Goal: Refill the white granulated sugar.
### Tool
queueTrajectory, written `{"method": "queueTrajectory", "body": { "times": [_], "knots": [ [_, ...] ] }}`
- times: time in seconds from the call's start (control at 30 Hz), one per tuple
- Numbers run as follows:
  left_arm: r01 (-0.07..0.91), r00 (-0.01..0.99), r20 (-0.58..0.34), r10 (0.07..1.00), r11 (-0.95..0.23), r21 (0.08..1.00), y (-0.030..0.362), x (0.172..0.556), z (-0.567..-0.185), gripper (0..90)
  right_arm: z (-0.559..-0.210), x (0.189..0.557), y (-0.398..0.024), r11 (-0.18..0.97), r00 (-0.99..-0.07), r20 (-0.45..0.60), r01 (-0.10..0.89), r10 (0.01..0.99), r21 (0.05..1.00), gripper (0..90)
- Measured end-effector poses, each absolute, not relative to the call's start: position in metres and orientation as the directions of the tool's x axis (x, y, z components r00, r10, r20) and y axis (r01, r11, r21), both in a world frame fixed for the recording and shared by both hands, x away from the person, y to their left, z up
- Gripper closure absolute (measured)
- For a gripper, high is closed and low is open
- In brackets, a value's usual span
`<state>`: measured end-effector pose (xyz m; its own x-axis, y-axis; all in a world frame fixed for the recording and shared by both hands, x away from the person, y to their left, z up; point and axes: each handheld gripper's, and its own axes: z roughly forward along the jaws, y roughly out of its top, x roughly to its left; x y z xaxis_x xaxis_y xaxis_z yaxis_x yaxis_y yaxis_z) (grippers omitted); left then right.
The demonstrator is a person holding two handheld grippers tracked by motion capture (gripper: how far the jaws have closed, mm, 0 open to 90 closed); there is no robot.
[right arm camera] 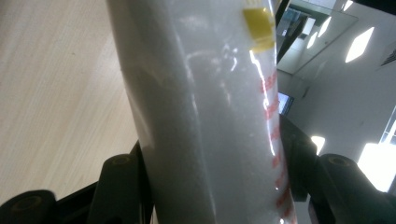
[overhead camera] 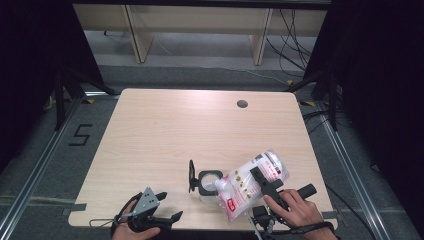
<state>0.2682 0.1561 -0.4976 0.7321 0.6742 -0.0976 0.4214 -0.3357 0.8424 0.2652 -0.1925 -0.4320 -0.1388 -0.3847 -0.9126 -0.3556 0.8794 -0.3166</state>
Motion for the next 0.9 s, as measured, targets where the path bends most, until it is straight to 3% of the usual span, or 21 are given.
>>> {"method": "queueTrajectory", "body": {
  "times": [0.5,0.9],
  "knots": [
    [0.421,0.735,-0.099,0.671,-0.336,0.842,0.1560,0.2682,-0.4980,18.6,-0.4348,0.2646,-0.1932,0.889,-0.167,-0.920,-0.365,-0.356,-0.277,48.0],
    [0.420,0.736,-0.096,0.671,-0.340,0.842,0.1560,0.2685,-0.4981,18.6,-0.4326,0.2650,-0.1926,0.880,-0.154,-0.914,-0.370,-0.374,-0.298,48.0]
  ]
}}
